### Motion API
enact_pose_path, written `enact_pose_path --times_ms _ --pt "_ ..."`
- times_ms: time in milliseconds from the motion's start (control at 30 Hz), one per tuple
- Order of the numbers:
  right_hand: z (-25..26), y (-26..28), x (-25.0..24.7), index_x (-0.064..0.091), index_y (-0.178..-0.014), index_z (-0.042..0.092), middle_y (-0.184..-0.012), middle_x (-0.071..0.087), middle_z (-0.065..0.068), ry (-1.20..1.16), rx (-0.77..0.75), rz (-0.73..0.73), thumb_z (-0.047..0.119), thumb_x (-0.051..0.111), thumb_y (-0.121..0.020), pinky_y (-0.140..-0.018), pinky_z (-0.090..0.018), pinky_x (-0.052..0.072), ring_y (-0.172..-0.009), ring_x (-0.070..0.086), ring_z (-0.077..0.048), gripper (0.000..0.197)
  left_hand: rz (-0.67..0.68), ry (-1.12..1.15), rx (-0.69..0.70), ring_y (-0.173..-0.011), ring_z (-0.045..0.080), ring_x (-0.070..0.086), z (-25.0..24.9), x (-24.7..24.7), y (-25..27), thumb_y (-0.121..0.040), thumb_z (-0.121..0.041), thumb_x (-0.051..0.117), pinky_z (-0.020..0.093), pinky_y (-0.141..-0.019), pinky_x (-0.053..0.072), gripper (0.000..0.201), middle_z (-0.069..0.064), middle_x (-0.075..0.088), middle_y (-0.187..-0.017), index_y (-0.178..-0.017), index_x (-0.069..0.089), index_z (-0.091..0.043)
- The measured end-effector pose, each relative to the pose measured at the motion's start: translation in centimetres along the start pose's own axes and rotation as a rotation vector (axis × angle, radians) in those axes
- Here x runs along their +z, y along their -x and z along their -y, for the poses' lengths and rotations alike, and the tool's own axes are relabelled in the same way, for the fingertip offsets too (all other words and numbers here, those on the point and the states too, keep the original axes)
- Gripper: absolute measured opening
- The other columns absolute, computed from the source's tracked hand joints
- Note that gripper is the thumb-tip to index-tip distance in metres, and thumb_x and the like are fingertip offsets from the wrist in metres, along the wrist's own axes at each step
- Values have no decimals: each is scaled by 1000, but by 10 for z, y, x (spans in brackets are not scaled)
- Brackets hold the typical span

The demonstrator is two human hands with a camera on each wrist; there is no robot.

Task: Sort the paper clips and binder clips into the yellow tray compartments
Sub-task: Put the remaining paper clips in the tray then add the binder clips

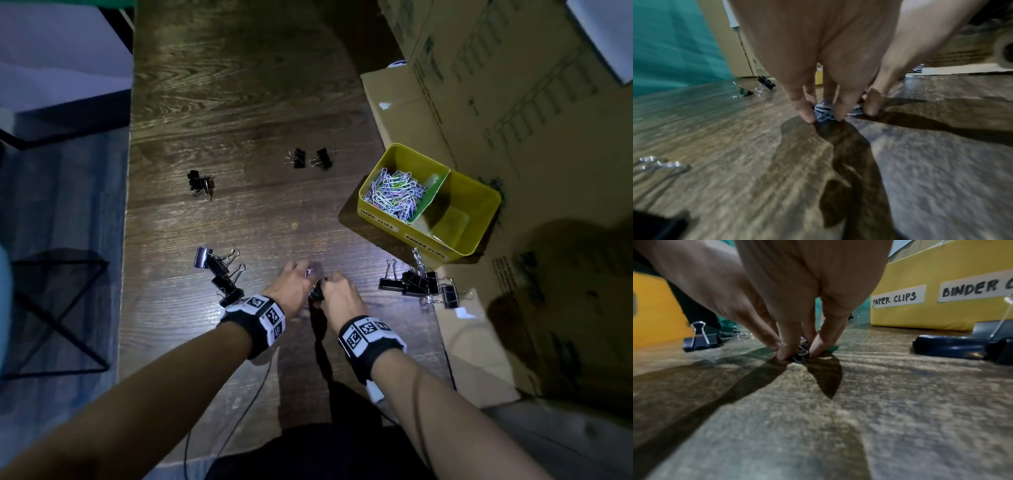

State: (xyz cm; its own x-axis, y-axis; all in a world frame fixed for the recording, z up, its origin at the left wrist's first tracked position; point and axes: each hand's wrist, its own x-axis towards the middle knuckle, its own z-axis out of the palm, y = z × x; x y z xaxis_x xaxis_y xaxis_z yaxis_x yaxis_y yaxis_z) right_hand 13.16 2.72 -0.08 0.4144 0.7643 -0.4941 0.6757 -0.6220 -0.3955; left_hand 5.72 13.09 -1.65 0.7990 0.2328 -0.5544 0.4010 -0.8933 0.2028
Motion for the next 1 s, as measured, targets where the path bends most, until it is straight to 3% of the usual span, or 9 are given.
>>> enact_pose_path --times_ms 167,333,533,633,800,900,1000 --pt "4 5 -1 59 -114 -2 -118 54 -19 89 -53 37 -4 45 -89 -87 -40 50 -109 56 -35 29 -21 -16 26 -126 34 31 -2 9 12 -84 -9 61 41 -107 32 66 14 33 -141 -142 30 -9" --pt "5 10 -4 56 -116 -6 -117 49 -21 164 -81 71 -2 41 -92 -85 -43 49 -106 56 -37 28 57 -134 141 -120 33 39 4 2 14 -89 -21 55 41 -98 41 53 18 38 -136 -135 38 -1" --pt "6 7 -5 57 -115 -5 -116 54 -21 315 -155 58 -4 43 -91 -86 -42 51 -108 55 -35 28 44 -211 237 -118 29 34 11 -4 16 -88 -36 56 39 -85 50 65 13 34 -135 -137 31 -2" --pt "5 6 -3 54 -119 -4 -119 54 -21 334 -179 61 -5 42 -91 -88 -43 48 -112 52 -36 30 50 -222 229 -120 31 32 13 1 16 -89 -39 56 41 -87 50 66 15 34 -136 -137 31 -2" --pt "5 7 -1 47 -124 -6 -122 54 -24 348 -171 59 -8 39 -91 -91 -40 46 -117 48 -35 34 94 -210 194 -123 33 34 10 0 17 -91 -33 53 42 -93 46 60 18 36 -136 -136 33 0" --pt "6 6 -1 48 -123 -7 -122 54 -24 369 -200 63 -8 38 -91 -92 -40 45 -117 49 -35 33 93 -194 166 -120 33 37 6 -2 19 -95 -17 44 40 -93 45 42 18 40 -131 -132 37 1" --pt "5 8 -2 52 -120 -5 -120 56 -22 387 -263 67 -4 37 -94 -91 -40 46 -116 52 -33 31 82 -204 141 -114 33 40 -3 -1 24 -94 -6 33 39 -91 46 40 20 43 -128 -133 35 1"
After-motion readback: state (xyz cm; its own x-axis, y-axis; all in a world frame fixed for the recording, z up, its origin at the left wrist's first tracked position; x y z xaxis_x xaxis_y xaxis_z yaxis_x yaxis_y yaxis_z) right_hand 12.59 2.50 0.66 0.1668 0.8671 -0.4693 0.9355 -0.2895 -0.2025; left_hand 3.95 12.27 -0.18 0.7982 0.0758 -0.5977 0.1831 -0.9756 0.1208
